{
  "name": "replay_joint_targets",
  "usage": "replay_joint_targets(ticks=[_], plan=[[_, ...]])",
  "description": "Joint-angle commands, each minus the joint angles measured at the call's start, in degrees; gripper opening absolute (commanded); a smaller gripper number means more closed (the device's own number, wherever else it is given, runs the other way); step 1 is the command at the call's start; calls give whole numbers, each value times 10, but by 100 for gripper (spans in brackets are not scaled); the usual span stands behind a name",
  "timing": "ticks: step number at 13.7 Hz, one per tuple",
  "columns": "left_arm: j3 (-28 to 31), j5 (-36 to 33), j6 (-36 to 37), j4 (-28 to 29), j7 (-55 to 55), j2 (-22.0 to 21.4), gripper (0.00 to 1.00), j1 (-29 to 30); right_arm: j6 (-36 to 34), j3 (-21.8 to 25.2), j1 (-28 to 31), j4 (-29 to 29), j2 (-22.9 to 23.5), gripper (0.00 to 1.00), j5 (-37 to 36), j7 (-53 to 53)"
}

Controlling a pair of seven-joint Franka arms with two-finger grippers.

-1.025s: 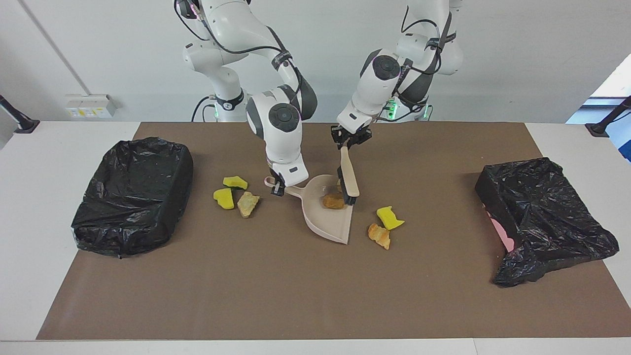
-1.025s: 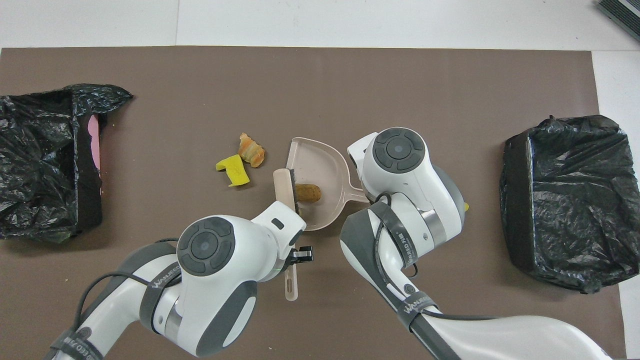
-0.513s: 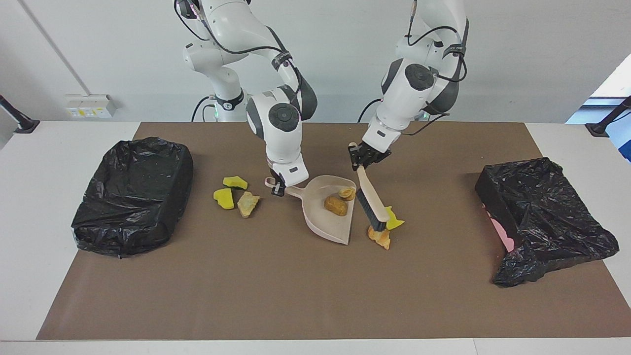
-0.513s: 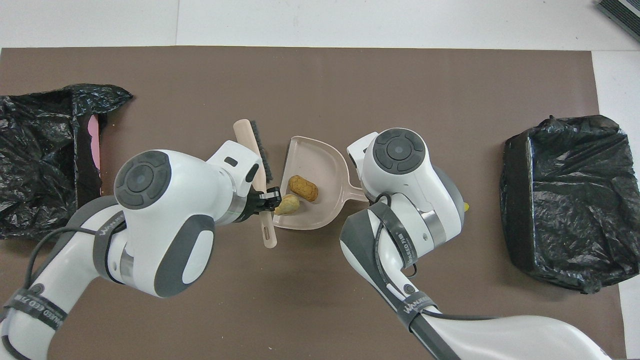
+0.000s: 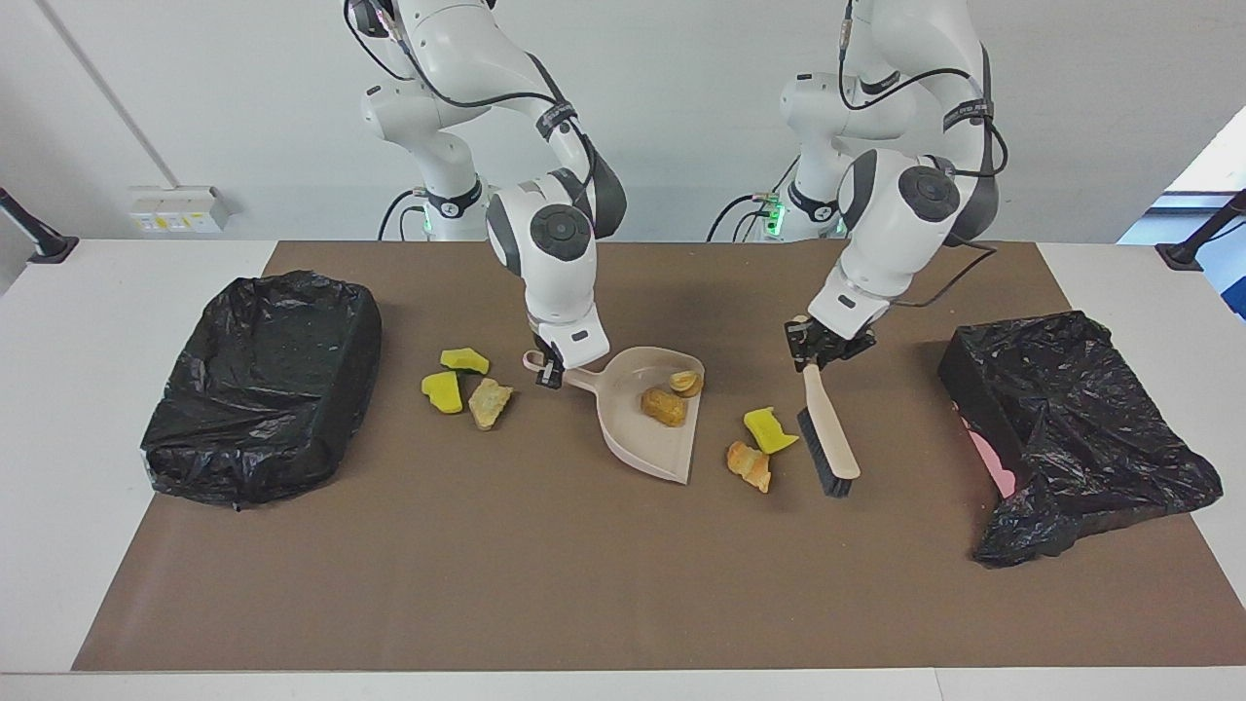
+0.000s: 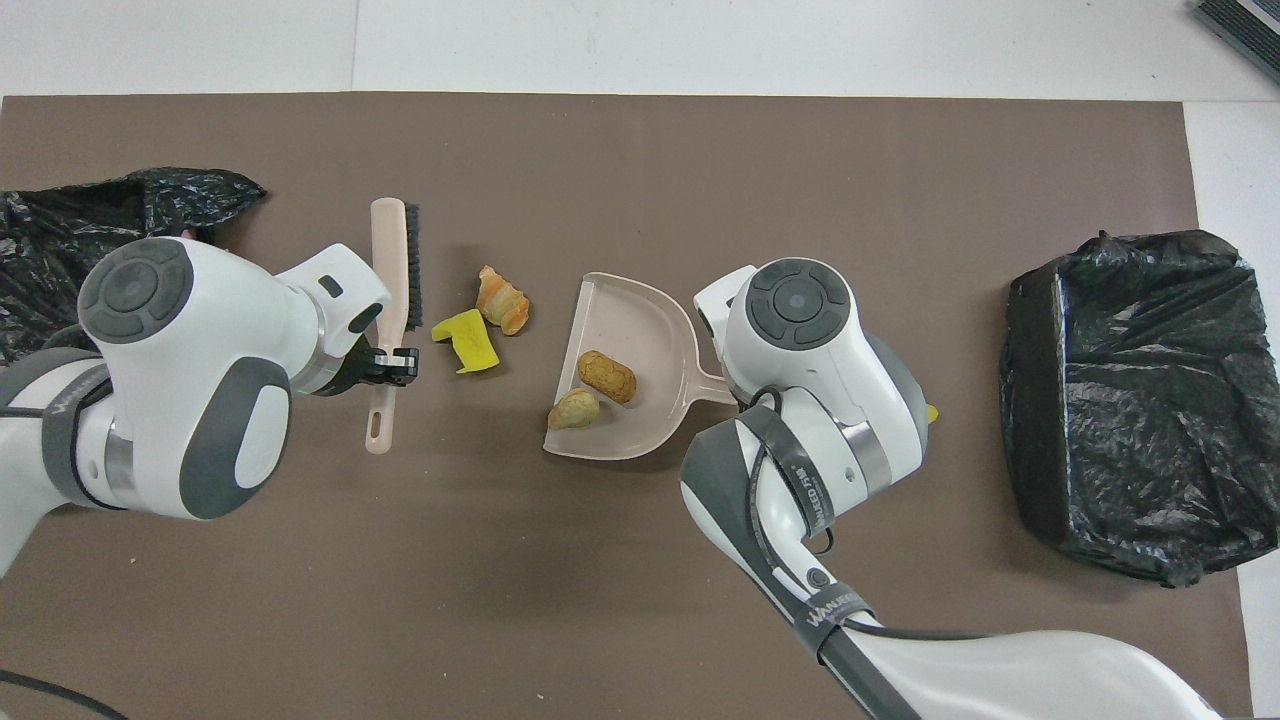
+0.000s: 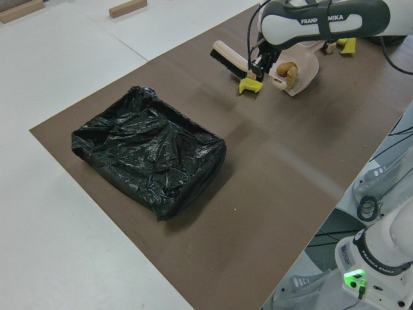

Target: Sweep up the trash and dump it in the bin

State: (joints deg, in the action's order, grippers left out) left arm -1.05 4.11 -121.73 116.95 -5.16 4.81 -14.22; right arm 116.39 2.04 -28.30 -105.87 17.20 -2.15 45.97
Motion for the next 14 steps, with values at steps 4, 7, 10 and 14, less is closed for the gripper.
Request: replay_joint_targets(ticks=[4, 7, 10, 14], plan=[[-7, -79, 7, -4, 99, 48, 0, 29, 21, -4, 3, -14, -6, 0, 1, -10], [-9, -79, 18, 5, 100, 42, 0, -1, 30, -5, 3, -21, -8, 0, 1, -16], [-12, -74, 65, 18, 99, 27, 0, -47, 44, -4, 3, -31, -9, 0, 1, -20], [-12, -20, 58, 37, 91, 9, 0, -141, 43, -4, 3, -32, -10, 0, 1, -20]])
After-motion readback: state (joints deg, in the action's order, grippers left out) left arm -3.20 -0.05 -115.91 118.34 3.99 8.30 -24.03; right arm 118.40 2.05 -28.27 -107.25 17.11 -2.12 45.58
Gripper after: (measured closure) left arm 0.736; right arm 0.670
